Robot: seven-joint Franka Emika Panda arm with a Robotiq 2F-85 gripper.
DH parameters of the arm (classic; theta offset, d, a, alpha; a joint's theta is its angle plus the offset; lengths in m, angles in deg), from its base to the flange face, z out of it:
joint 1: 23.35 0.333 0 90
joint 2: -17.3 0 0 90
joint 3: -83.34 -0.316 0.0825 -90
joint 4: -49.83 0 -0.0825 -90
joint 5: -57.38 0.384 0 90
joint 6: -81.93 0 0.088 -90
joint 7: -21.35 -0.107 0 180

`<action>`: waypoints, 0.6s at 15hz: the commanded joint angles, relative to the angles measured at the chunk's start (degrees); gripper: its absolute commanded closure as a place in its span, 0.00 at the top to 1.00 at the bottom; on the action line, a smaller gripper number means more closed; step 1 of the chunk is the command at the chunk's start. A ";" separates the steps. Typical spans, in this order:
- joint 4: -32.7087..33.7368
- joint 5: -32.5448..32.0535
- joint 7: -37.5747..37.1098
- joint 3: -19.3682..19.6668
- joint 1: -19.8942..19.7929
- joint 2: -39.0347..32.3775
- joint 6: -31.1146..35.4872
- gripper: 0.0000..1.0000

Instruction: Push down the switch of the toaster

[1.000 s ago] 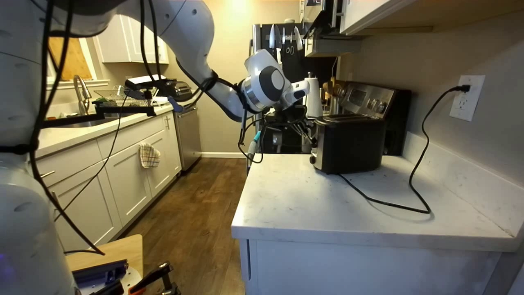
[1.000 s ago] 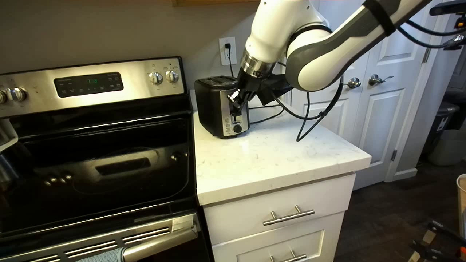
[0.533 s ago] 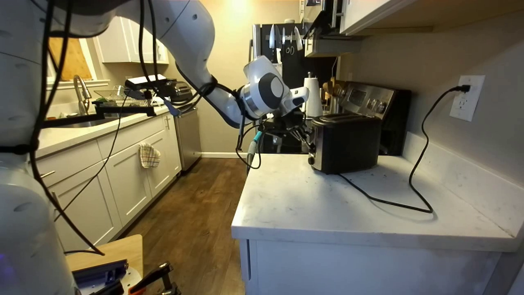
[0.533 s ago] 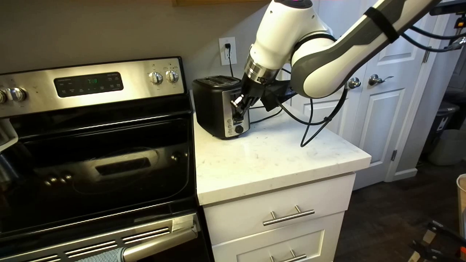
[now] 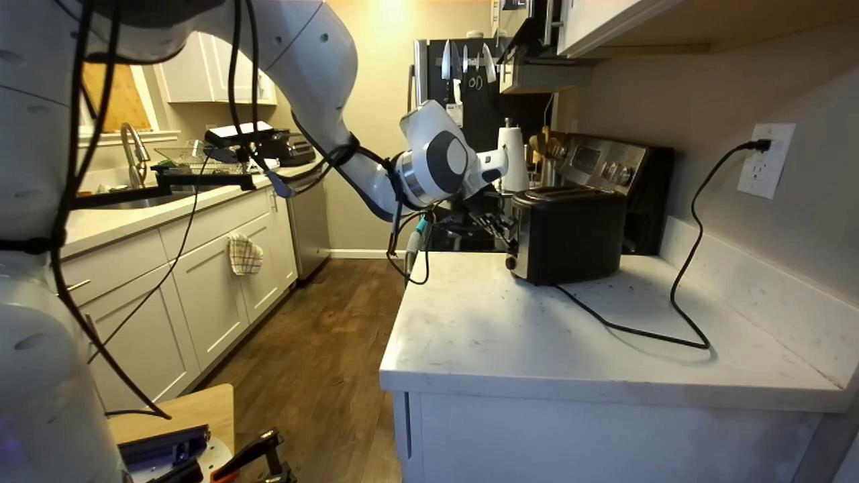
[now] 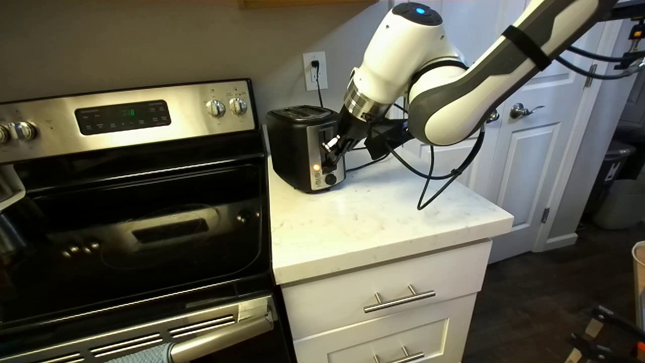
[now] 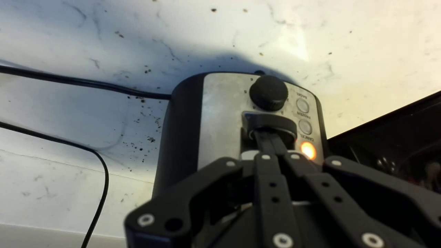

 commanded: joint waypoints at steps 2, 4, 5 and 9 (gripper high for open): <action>-1.72 3.03 1.65 -2.04 -1.83 -0.54 -0.35 0.00; -2.58 2.55 0.81 -1.52 -0.81 3.47 -1.27 0.00; -3.04 1.72 0.43 -0.99 -0.20 5.27 -1.22 0.00; -6.91 10.04 6.55 -6.86 -1.91 13.82 -5.83 0.00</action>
